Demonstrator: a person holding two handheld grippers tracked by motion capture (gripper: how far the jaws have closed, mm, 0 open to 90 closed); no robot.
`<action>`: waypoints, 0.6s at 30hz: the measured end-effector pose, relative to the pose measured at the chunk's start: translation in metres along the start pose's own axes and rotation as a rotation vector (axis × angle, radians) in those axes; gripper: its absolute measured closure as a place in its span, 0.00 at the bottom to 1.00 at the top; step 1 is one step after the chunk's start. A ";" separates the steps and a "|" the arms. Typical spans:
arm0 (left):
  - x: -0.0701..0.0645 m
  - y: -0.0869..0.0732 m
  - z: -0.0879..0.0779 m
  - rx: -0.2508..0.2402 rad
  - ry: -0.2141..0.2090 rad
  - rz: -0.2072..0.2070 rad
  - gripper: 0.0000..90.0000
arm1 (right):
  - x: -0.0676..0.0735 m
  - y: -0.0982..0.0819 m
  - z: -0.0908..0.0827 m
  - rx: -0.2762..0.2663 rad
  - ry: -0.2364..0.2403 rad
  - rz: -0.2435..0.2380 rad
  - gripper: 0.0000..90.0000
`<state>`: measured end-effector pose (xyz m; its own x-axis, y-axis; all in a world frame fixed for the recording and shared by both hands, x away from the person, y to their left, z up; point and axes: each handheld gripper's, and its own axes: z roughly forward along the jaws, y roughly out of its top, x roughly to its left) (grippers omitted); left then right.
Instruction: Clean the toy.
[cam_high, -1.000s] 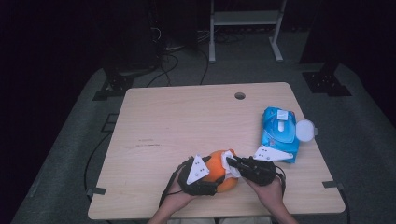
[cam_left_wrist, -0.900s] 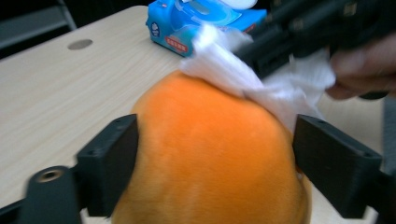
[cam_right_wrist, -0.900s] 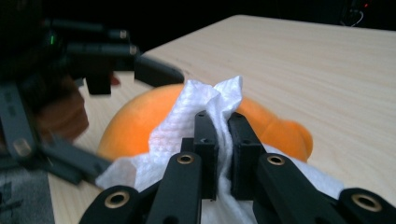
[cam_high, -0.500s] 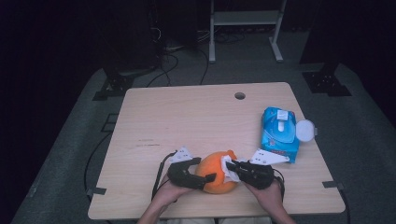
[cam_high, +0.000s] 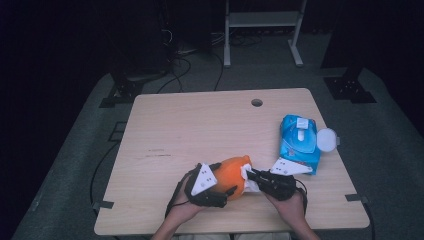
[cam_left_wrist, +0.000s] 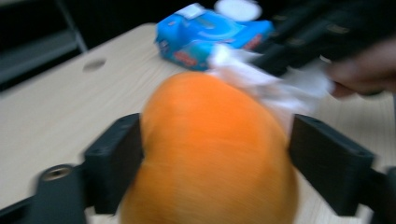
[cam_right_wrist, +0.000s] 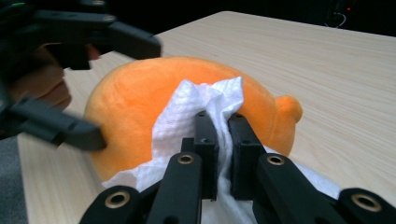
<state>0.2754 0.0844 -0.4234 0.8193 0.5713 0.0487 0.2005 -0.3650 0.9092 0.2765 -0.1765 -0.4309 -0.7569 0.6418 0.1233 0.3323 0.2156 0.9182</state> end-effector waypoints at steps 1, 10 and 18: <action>0.004 -0.003 0.001 0.015 -0.016 -0.043 0.13 | 0.002 0.001 0.000 -0.001 0.003 -0.007 0.92; 0.005 -0.007 -0.002 0.029 -0.030 -0.051 0.19 | 0.024 0.013 0.010 -0.009 0.045 -0.080 0.92; -0.003 -0.007 -0.004 0.073 -0.005 0.031 0.28 | 0.011 0.012 0.007 -0.020 0.000 -0.007 0.92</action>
<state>0.2695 0.0886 -0.4280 0.8285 0.5551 0.0739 0.2135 -0.4351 0.8747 0.2763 -0.1614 -0.4214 -0.7595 0.6399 0.1168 0.3158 0.2058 0.9262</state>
